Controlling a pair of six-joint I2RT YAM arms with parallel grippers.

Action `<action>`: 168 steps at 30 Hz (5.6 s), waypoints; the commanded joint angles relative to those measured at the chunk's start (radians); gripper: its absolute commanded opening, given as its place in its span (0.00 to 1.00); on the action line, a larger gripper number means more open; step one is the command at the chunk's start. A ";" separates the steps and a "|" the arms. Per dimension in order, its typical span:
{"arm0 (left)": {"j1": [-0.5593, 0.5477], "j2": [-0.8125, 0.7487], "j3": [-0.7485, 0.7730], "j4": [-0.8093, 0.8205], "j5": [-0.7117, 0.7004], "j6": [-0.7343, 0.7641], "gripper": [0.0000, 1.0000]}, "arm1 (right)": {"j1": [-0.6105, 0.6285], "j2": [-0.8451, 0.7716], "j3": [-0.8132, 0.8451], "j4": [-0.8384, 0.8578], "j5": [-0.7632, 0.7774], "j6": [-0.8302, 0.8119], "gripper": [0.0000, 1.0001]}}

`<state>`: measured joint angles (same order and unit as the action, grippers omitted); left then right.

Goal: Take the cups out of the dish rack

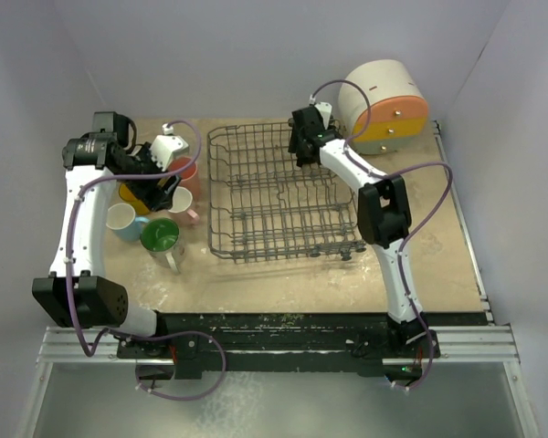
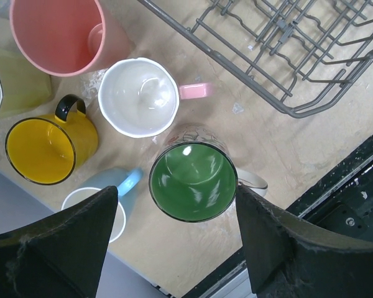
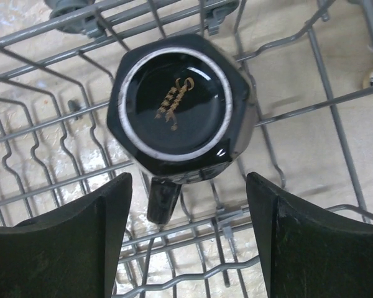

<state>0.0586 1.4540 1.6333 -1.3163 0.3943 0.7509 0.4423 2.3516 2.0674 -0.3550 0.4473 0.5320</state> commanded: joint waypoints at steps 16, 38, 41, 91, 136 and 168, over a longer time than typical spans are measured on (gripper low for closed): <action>0.000 -0.065 0.066 0.005 0.118 -0.031 0.79 | -0.002 0.066 0.071 -0.006 0.016 -0.007 0.51; 0.000 -0.066 0.105 -0.008 0.154 -0.020 0.80 | -0.032 -0.035 0.080 0.057 -0.027 -0.118 0.00; 0.000 -0.066 0.124 -0.007 0.173 -0.028 0.83 | -0.032 -0.075 0.079 0.067 -0.019 -0.142 0.00; -0.109 -0.239 -0.214 0.501 0.464 0.218 0.89 | 0.184 -0.784 -1.127 1.547 -1.165 1.150 0.00; -0.114 -0.361 -0.179 0.650 0.618 -0.113 0.00 | 0.428 -0.667 -1.023 1.836 -0.911 1.432 0.27; -0.455 -0.144 -0.392 0.037 0.049 0.469 0.00 | -0.066 -0.978 -0.990 0.558 -0.973 0.491 0.72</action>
<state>-0.3611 1.3010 1.2545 -1.3289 0.4652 1.2240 0.3801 1.4433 0.9878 0.3523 -0.5900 1.1934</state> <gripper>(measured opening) 0.133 0.713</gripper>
